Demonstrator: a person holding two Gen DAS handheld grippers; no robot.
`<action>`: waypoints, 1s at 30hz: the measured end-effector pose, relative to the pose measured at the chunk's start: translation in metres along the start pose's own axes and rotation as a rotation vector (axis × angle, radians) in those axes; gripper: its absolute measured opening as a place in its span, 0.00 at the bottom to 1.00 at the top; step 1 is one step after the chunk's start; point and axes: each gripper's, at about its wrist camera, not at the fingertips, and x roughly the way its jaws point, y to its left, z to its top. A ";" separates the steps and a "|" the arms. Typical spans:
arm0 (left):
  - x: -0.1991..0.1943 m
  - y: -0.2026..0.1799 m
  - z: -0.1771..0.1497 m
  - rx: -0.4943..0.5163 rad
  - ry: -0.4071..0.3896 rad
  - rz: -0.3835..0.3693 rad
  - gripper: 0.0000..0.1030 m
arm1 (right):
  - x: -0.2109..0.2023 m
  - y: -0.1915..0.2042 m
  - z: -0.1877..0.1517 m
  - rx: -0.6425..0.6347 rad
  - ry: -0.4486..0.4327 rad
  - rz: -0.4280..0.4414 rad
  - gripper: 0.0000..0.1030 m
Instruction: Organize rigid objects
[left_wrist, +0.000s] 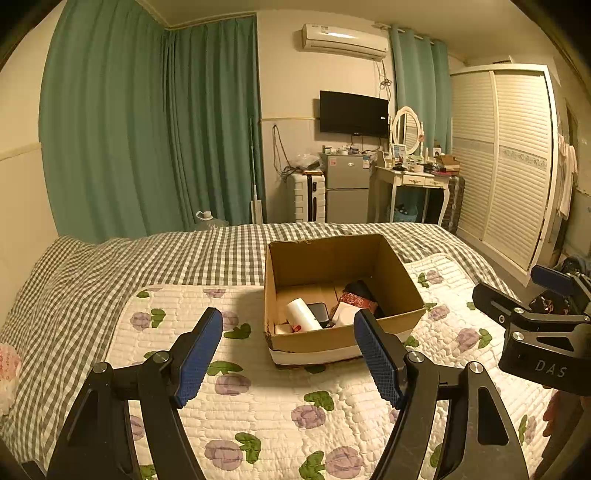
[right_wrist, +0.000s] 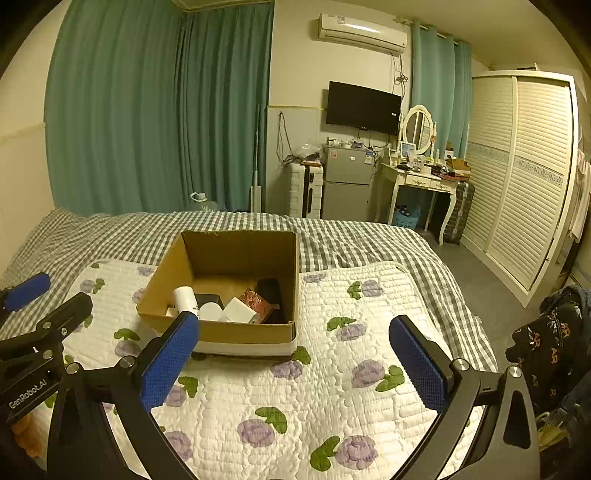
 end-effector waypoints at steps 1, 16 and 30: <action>0.000 0.001 0.000 -0.002 0.000 -0.002 0.74 | 0.000 0.000 0.000 0.000 0.001 0.000 1.00; 0.001 0.004 -0.001 -0.013 0.005 -0.010 0.74 | 0.002 0.004 -0.003 -0.003 0.008 0.004 1.00; 0.001 0.004 -0.004 -0.013 0.007 -0.009 0.74 | 0.003 0.005 -0.004 -0.003 0.012 0.004 1.00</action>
